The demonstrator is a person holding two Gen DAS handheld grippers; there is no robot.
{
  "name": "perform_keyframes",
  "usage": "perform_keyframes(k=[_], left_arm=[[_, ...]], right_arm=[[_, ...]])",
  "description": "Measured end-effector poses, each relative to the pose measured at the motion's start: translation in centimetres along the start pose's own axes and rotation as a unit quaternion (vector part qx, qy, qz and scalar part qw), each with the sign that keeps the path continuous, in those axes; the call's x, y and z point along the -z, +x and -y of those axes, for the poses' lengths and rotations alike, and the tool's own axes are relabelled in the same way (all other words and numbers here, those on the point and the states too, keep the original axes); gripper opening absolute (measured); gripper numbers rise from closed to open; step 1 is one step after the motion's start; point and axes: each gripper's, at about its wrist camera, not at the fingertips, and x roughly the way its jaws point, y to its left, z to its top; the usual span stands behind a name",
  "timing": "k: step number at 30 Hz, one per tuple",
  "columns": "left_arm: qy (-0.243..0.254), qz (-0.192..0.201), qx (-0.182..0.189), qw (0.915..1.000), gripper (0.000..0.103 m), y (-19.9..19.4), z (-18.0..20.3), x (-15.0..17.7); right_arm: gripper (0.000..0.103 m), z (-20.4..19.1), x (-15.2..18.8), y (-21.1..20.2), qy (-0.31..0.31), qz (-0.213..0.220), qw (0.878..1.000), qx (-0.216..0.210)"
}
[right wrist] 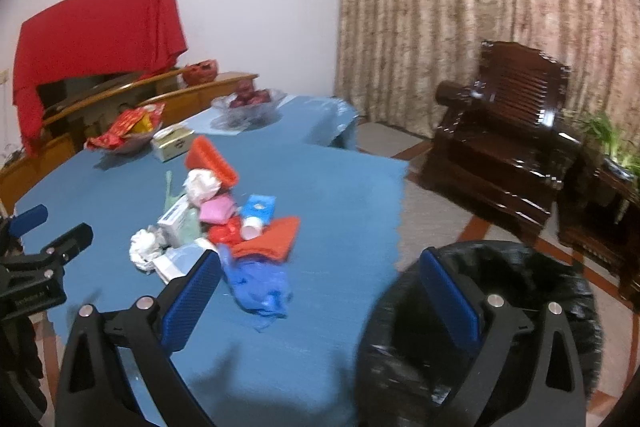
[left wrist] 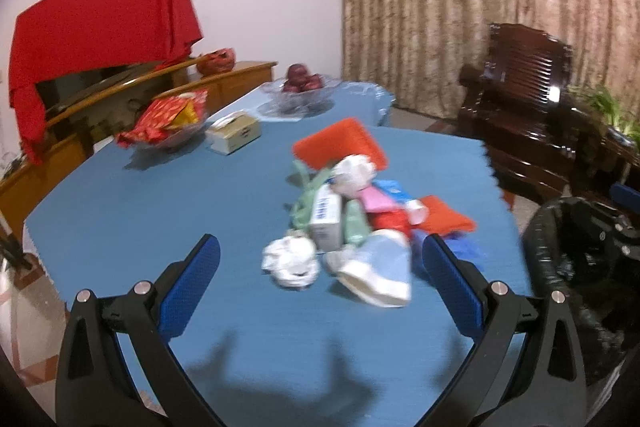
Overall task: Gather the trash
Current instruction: 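Grasp the blue plastic bag with the right tool while the left tool grasps the white paper cup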
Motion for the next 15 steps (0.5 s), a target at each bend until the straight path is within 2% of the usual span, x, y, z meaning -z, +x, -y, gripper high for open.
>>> perform_keyframes(k=[4, 10, 15], left_arm=[[-0.006, -0.016, -0.012, 0.9998, 0.098, 1.8, -1.7, 0.5], [-0.009, -0.033, -0.006, 0.9994, 0.098, 4.2, -2.2, 1.5], [-0.011, -0.046, -0.001, 0.9989, 0.098, 5.8, -2.1, 2.2]], right_arm=[[0.092, -2.1, 0.8, 3.6, -0.016, -0.025, 0.999, -0.016], [0.083, -3.0, 2.4, 8.9, -0.012, -0.078, 0.996, -0.029], [0.082, -3.5, 3.8, 12.3, -0.016, -0.108, 0.994, -0.029]])
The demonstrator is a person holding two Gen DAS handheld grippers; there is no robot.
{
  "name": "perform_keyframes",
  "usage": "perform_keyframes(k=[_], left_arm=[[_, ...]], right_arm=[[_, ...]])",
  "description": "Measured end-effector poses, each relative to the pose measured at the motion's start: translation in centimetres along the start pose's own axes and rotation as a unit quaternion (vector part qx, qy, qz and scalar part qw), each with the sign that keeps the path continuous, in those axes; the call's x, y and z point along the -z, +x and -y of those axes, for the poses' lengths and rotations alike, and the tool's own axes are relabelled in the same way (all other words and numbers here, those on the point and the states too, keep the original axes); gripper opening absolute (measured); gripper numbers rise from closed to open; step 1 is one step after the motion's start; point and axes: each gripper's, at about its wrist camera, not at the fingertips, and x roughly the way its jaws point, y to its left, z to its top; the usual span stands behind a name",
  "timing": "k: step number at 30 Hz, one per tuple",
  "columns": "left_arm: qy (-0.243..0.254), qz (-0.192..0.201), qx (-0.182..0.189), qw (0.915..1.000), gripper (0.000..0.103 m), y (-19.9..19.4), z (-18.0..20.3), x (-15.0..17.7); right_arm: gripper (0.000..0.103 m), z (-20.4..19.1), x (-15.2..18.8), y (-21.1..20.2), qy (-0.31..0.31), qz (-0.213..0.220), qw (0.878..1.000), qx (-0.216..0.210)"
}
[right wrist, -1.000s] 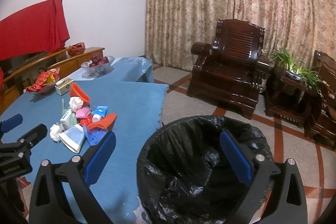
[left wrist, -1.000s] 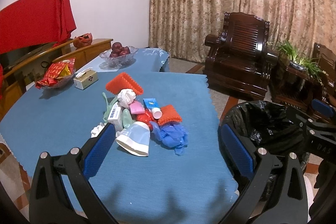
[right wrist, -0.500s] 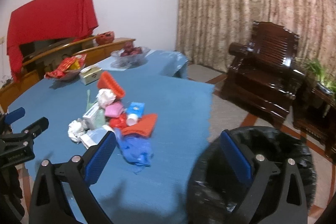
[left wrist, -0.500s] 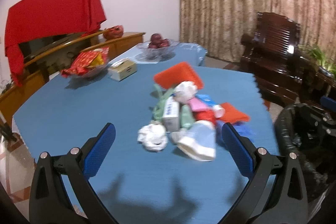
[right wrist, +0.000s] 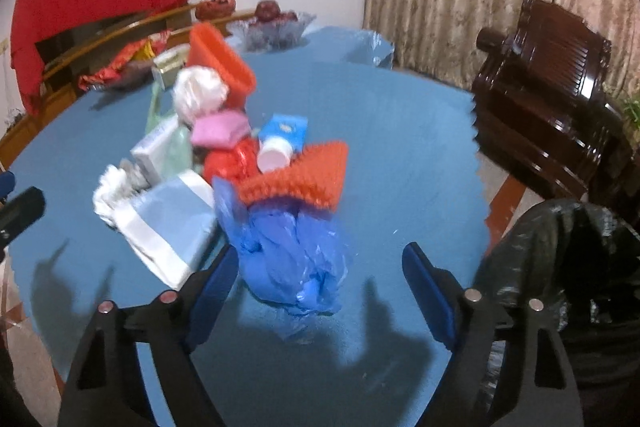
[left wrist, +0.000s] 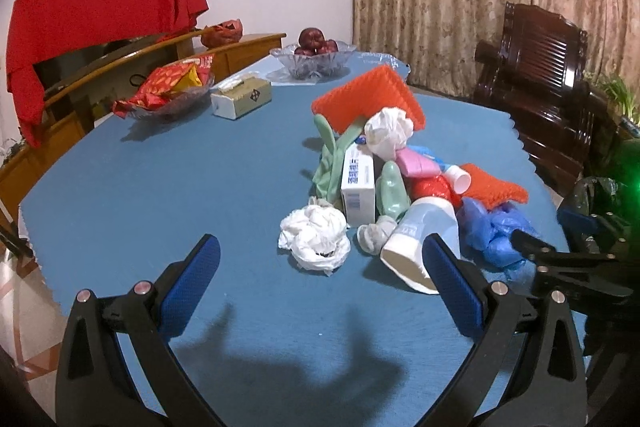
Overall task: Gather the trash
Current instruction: 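Grasp the blue plastic bag with the right tool while the left tool grasps the white paper cup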
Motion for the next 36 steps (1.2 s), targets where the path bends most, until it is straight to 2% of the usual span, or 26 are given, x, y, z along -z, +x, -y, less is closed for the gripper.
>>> perform_keyframes(k=[2, 4, 8, 11, 14, 22, 25, 28, 30, 36], left_arm=[[0.000, -0.006, 0.005, 1.0000, 0.098, 0.6, 0.2, 0.2], [0.002, -0.010, 0.011, 0.9999, 0.097, 1.2, 0.4, 0.3], [0.004, -0.021, 0.022, 0.9995, 0.095, 2.3, 1.3, 0.7], [0.008, -0.029, 0.030, 0.9991, 0.091, 3.2, 2.1, 0.9], [0.012, -0.041, 0.040, 0.9983, 0.081, 3.9, 2.8, 1.1], [0.011, -0.056, 0.064, 0.9963, 0.075, 6.1, 4.9, 1.5], [0.012, -0.062, 0.073, 0.9953, 0.068, 6.9, 5.3, 1.5], [0.009, -0.071, 0.086, 0.9937, 0.053, 7.5, 5.6, 1.5], [0.010, -0.073, 0.089, 0.9933, 0.034, 7.4, 5.8, 1.5], [0.014, -0.062, 0.098, 0.9931, 0.019, 5.8, 6.3, 1.5]], right_arm=[[0.080, -0.1, 0.1, 1.0, -0.002, -0.008, 1.000, -0.001], [0.072, -0.1, 0.3, 1.9, -0.006, -0.021, 1.000, -0.018], [0.043, 0.0, 0.7, 2.2, 0.001, -0.039, 0.996, -0.076], [0.038, -0.3, 0.9, 1.8, -0.011, -0.038, 0.996, -0.080], [0.037, 0.2, 1.0, 0.9, -0.008, -0.034, 0.996, -0.077], [0.037, 1.5, 0.8, -0.1, 0.001, -0.034, 0.997, -0.070], [0.037, 1.6, 0.8, -0.3, -0.002, -0.033, 0.997, -0.069], [0.037, 1.8, 0.8, -0.8, 0.000, -0.030, 0.997, -0.069], [0.037, 2.0, 0.8, -1.1, 0.003, -0.029, 0.997, -0.069], [0.038, 2.5, 1.3, -2.4, 0.010, -0.026, 0.997, -0.069]])
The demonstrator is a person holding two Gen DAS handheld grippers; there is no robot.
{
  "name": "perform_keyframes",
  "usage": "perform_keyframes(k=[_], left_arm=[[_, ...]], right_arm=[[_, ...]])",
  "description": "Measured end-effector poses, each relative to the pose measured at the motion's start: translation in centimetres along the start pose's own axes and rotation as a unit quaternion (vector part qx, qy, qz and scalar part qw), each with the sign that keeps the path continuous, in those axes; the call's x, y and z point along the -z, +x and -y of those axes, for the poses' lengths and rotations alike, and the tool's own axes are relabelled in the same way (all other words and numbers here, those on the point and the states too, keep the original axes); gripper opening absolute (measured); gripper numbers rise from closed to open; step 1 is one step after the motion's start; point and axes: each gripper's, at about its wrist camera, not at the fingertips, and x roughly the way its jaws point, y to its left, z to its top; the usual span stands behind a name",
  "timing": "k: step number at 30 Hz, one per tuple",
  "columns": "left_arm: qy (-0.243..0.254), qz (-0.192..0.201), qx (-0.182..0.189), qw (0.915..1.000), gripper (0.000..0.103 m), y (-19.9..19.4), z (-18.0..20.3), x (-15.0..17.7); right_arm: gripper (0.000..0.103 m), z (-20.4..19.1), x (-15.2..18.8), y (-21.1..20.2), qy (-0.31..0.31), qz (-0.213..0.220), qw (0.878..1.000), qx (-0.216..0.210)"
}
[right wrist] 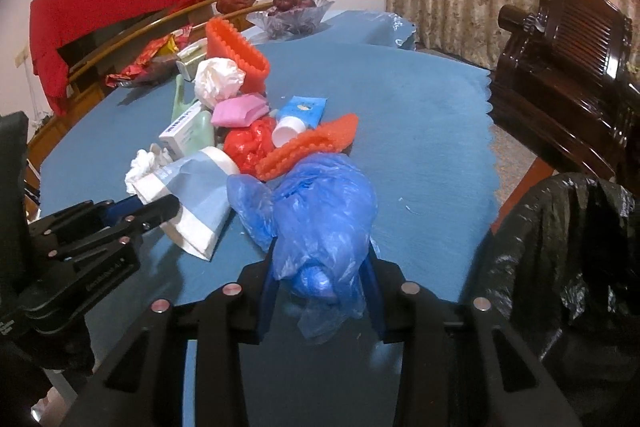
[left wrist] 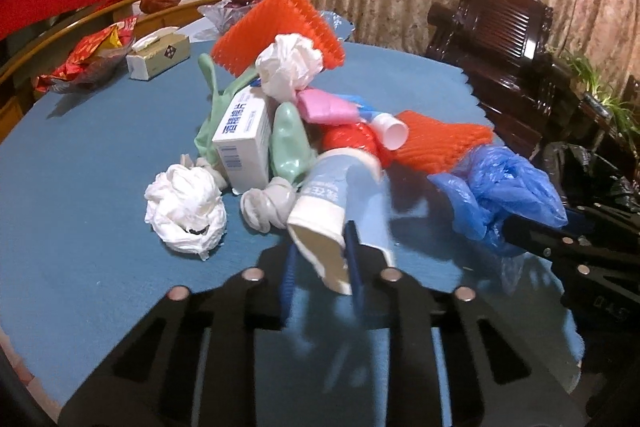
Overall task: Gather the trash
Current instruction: 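Grasp the blue plastic bag with the right tool while the left tool grasps the white paper cup, then carry the bag and cup over the black trash bin and open both tools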
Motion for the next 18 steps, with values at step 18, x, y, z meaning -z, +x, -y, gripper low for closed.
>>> perform_keyframes(k=[18], left_arm=[[0.050, 0.052, 0.034, 0.9968, 0.017, -7.7, 6.0, -1.2]], right_arm=[[0.037, 3.4, 1.2, -9.1, 0.044, 0.068, 0.997, 0.018]])
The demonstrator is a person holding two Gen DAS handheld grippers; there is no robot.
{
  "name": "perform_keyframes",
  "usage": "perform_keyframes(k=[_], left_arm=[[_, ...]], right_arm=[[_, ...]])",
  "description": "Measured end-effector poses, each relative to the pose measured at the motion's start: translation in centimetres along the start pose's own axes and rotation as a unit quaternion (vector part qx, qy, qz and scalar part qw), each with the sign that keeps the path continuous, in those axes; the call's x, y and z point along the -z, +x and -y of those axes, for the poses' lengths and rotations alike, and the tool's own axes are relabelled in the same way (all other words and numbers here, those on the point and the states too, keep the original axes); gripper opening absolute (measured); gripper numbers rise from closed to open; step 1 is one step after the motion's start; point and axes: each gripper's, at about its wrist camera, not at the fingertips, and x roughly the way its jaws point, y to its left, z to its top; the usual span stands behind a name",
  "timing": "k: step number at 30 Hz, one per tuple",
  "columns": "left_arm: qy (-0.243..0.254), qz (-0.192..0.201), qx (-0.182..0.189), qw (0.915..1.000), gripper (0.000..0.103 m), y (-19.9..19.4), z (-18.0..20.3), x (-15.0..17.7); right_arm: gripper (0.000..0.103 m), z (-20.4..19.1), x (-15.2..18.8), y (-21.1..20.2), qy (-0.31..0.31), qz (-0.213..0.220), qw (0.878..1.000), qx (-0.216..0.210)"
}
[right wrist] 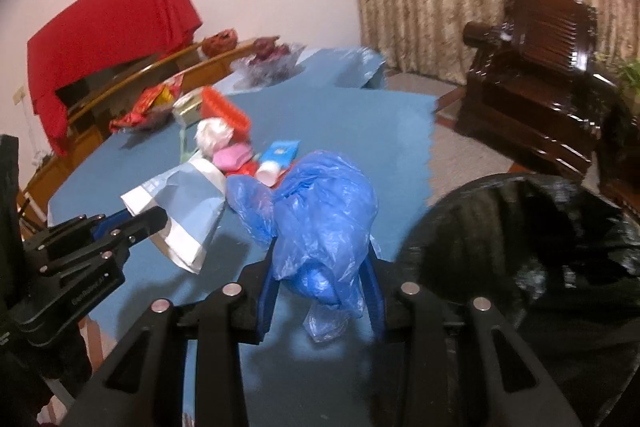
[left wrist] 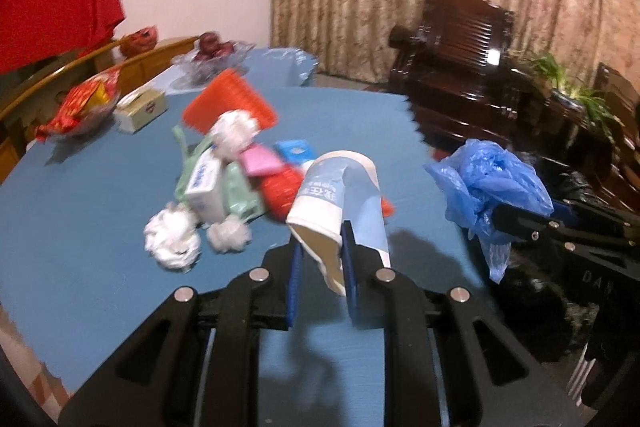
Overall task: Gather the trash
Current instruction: 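Carry the bag and cup over the black trash bin and open both tools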
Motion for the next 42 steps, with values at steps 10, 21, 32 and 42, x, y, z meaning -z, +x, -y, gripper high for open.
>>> perform_keyframes(k=[10, 21, 32, 42], left_arm=[[0.061, 0.011, 0.092, 0.9938, 0.017, 0.2, 9.5, -1.5], [0.114, -0.011, 0.155, 0.9812, 0.020, 3.6, 18.6, -1.7], [0.122, -0.010, 0.173, 0.9772, 0.064, 3.7, 19.9, -2.0], [0.083, 0.018, 0.109, 0.9904, 0.090, 1.9, 13.0, -2.9]], right_arm=[[0.038, 8.1, 1.3, -5.9, 0.053, 0.032, 0.994, 0.094], [0.041, 15.0, 3.6, -8.2, 0.095, 0.024, 0.979, 0.180], [0.086, 16.4, 4.6, -8.6, 0.112, 0.022, 0.971, 0.212], [0.097, 14.1, 3.0, -8.6, 0.104, 0.052, 0.975, 0.189]])
